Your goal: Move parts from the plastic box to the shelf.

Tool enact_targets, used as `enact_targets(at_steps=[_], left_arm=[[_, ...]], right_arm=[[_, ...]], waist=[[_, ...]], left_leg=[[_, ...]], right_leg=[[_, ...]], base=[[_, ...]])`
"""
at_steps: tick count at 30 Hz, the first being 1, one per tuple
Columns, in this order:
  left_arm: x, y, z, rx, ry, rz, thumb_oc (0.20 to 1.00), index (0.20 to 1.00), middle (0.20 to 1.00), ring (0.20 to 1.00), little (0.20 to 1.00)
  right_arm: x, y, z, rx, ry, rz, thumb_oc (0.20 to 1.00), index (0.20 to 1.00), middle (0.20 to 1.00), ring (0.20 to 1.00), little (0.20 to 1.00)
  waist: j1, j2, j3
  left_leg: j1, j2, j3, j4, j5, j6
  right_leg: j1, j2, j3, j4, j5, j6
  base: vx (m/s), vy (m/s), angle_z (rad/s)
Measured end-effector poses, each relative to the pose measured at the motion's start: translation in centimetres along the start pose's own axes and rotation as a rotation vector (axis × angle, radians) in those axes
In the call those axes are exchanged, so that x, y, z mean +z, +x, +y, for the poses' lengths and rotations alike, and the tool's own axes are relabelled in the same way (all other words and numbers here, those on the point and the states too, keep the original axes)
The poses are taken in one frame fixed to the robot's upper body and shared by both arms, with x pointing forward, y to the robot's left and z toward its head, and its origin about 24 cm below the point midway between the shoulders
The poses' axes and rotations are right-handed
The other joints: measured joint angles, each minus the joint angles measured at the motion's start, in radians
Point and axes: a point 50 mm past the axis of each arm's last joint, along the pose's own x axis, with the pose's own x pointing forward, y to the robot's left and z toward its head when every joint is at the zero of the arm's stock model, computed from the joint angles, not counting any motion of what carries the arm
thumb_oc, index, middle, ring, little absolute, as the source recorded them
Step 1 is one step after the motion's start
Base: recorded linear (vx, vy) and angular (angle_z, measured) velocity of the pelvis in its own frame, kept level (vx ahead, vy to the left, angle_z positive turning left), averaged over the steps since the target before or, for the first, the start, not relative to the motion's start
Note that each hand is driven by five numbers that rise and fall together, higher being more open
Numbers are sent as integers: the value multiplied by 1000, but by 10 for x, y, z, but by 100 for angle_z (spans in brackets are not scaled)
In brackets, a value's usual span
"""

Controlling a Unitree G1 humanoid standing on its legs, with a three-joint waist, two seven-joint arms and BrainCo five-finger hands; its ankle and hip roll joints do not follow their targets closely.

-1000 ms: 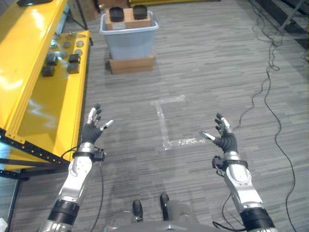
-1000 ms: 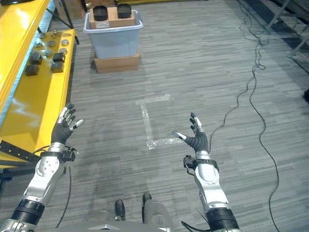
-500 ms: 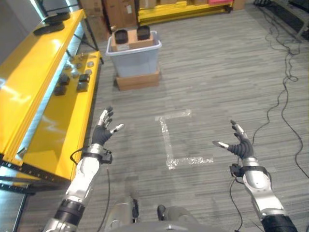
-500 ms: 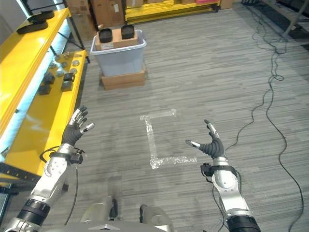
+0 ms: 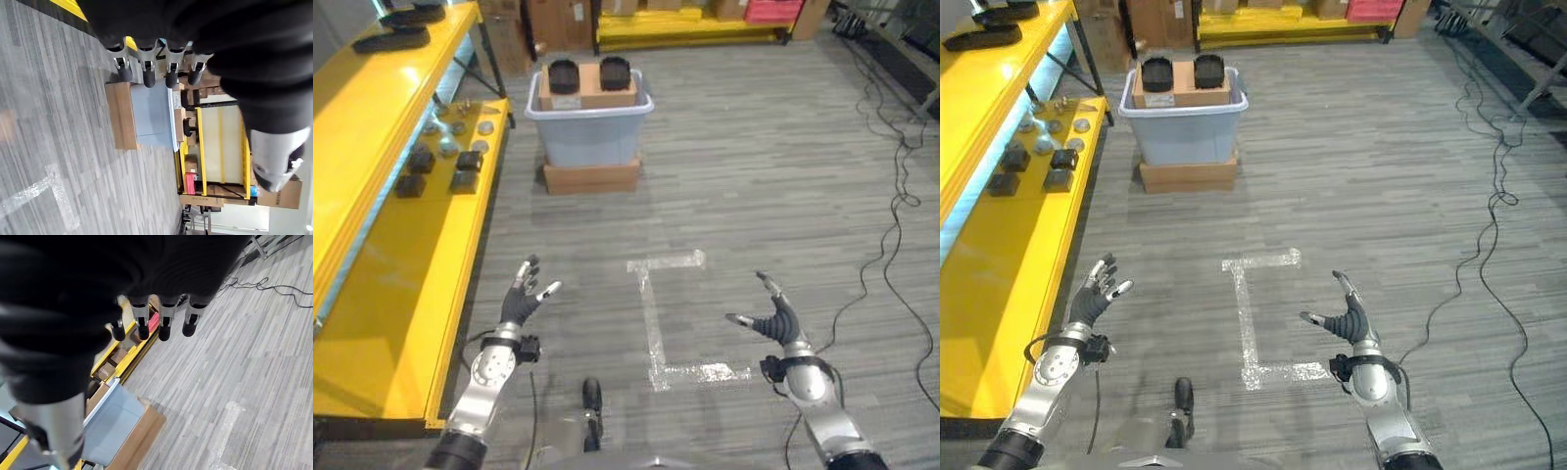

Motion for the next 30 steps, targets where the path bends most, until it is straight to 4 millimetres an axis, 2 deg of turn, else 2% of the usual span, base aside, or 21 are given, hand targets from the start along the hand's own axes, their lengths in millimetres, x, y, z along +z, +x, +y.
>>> enact_targets(at_steps=[1, 2, 3, 6, 8, 9, 10, 11, 12, 14, 15, 16, 17, 18, 19, 23, 26, 27, 28, 29, 30], left_arm=[[1, 1, 0, -5, 7, -3, 1000, 1000, 1000, 1000, 1000], [8, 7, 1, -15, 24, -28, 1000, 1000, 1000, 1000, 1000], [16, 15, 4, -20, 47, -51, 1000, 1000, 1000, 1000, 1000], [28, 24, 8, -17, 71, -88, 1000, 1000, 1000, 1000, 1000], [30, 25, 7, -16, 68, -94, 1000, 1000, 1000, 1000, 1000], [30, 25, 8, -7, 61, -96, 1000, 1000, 1000, 1000, 1000], [29, 25, 11, 4, 61, -94, 1000, 1000, 1000, 1000, 1000], [26, 25, 15, 20, 67, -77, 1000, 1000, 1000, 1000, 1000], [26, 25, 15, 20, 67, -77, 1000, 1000, 1000, 1000, 1000], [10, 18, 18, 27, 87, -13, 1000, 1000, 1000, 1000, 1000], [4, 16, 13, 9, 103, 8, 1000, 1000, 1000, 1000, 1000], [1, 15, 3, -21, 99, 19, 1000, 1000, 1000, 1000, 1000], [3, 14, -4, -49, 101, 5, 1000, 1000, 1000, 1000, 1000], [4, 12, -6, -56, 112, -4, 1000, 1000, 1000, 1000, 1000], [4, 12, -6, -58, 117, -2, 1000, 1000, 1000, 1000, 1000], [5, 12, -7, -57, 113, -11, 1000, 1000, 1000, 1000, 1000], [12, 19, -10, -66, 111, -39, 1000, 1000, 1000, 1000, 1000], [16, 22, -10, -71, 113, -54, 1000, 1000, 1000, 1000, 1000], [12, 20, -8, -62, 117, -36, 1000, 1000, 1000, 1000, 1000], [12, 20, -8, -62, 117, -36, 1000, 1000, 1000, 1000, 1000], [8, 18, -6, -58, 122, -18, 1000, 1000, 1000, 1000, 1000]], right_arm=[[1, -1, 1, -3, 12, 0, 1000, 1000, 1000, 1000, 1000], [5, -2, 2, -1, 17, -15, 1000, 1000, 1000, 1000, 1000], [12, 2, 1, -3, 23, -39, 1000, 1000, 1000, 1000, 1000], [25, 13, 3, -9, 16, -91, 1000, 1000, 1000, 1000, 1000], [29, 16, 0, -5, -6, -109, 1000, 1000, 1000, 1000, 1000], [32, 20, -2, -5, -18, -126, 1000, 1000, 1000, 1000, 1000], [34, 22, -2, -3, -17, -134, 1000, 1000, 1000, 1000, 1000], [34, 22, -1, -1, -12, -129, 1000, 1000, 1000, 1000, 1000], [34, 22, -1, -1, -12, -129, 1000, 1000, 1000, 1000, 1000], [15, 12, 4, 18, -15, -54, 1000, 1000, 1000, 1000, 1000], [6, 4, 3, 16, -11, -19, 1000, 1000, 1000, 1000, 1000], [-6, -6, 0, 6, -13, 34, 1000, 1000, 1000, 1000, 1000], [-15, -13, -2, 9, -21, 69, 1000, 1000, 1000, 1000, 1000], [-18, -14, -1, 19, -25, 84, 1000, 1000, 1000, 1000, 1000], [-19, -13, -1, 22, -26, 89, 1000, 1000, 1000, 1000, 1000], [-16, -8, -1, 37, -41, 68, 1000, 1000, 1000, 1000, 1000], [-10, 4, -1, 53, -62, 42, 1000, 1000, 1000, 1000, 1000], [-9, 7, -4, 56, -78, 33, 1000, 1000, 1000, 1000, 1000], [-14, 9, -7, 63, -103, 52, 1000, 1000, 1000, 1000, 1000], [-14, 9, -7, 63, -103, 52, 1000, 1000, 1000, 1000, 1000], [-15, 9, -9, 59, -111, 55, 1000, 1000, 1000, 1000, 1000]], waist=[[1, -5, -3], [-5, -9, -1], [-16, -14, 7], [1, 8, 53], [-4, 27, 61], [5, 55, 66], [0, 55, 67], [-10, 46, 63], [-10, 46, 63], [-47, 18, 45], [-63, 20, 32], [-96, 40, 21], [-109, 46, 16], [-103, 53, 15], [-107, 54, 15], [-101, 77, -3], [-84, 83, -6], [-78, 88, 4], [-36, 54, 24], [-36, 54, 24], [-30, 36, 27]], left_leg=[[15, -13, -1, -11, 0, 5], [55, -35, -38, -46, -29, 4], [86, -52, -41, -63, -23, -3], [204, -46, -65, -69, -84, 11], [249, -40, -74, -76, -117, -14], [275, -23, -71, -94, -141, 3], [293, -22, -65, -112, -146, -3], [330, -9, -73, -146, -162, -27], [330, -9, -73, -146, -162, -27], [403, 12, -99, -160, -231, -61], [421, 23, -136, -155, -267, -63], [434, 48, -187, -146, -289, -66], [450, 59, -180, -133, -283, -88], [482, 75, -155, -118, -280, -111], [484, 79, -153, -79, -272, -132], [447, 96, -123, 83, -235, -191], [172, 100, -161, 678, -127, -297], [90, 78, -196, 843, -84, -305], [-31, 45, -165, 1020, -76, -271], [-31, 45, -165, 1020, -76, -271], [-47, 57, -123, 957, -96, -240]], right_leg=[[-43, -10, 0, 90, -16, 57], [-155, -17, 4, 316, -10, 118], [-264, -29, 4, 519, 5, 144], [-429, -57, 0, 686, 4, 103], [-526, -107, -40, 638, -12, 57], [-562, -136, -71, 515, -9, 37], [-589, -143, -75, 362, 15, 53], [-629, -111, -66, 133, 92, 70], [-629, -111, -66, 133, 92, 70], [-603, 11, -25, -97, 250, 79], [-581, 48, 8, -102, 291, 59], [-565, 59, -1, -85, 346, 62], [-557, 57, -40, -63, 395, 46], [-562, 71, -70, 9, 380, -17], [-542, 71, -87, 31, 362, -99], [-474, 78, -109, 14, 316, -145], [-392, 85, -87, -11, 249, -185], [-379, 84, -81, -11, 235, -205], [-313, 67, -27, -21, 228, -214], [-313, 67, -27, -21, 228, -214], [-267, 46, -11, -49, 232, -216]], base=[[182, -15, 5], [255, -3, 21], [199, -2, 20], [275, -7, -11], [340, -49, -10], [363, -61, -29], [384, -59, -22], [282, -35, -5], [293, -27, 10], [564, -109, 34], [591, -164, 89], [289, -105, 112], [566, -255, 90], [392, -191, 47], [424, -230, 21], [240, -162, 8], [405, -275, 8], [381, -194, -43], [275, -139, -45], [197, -78, -68], [112, -26, -40]])
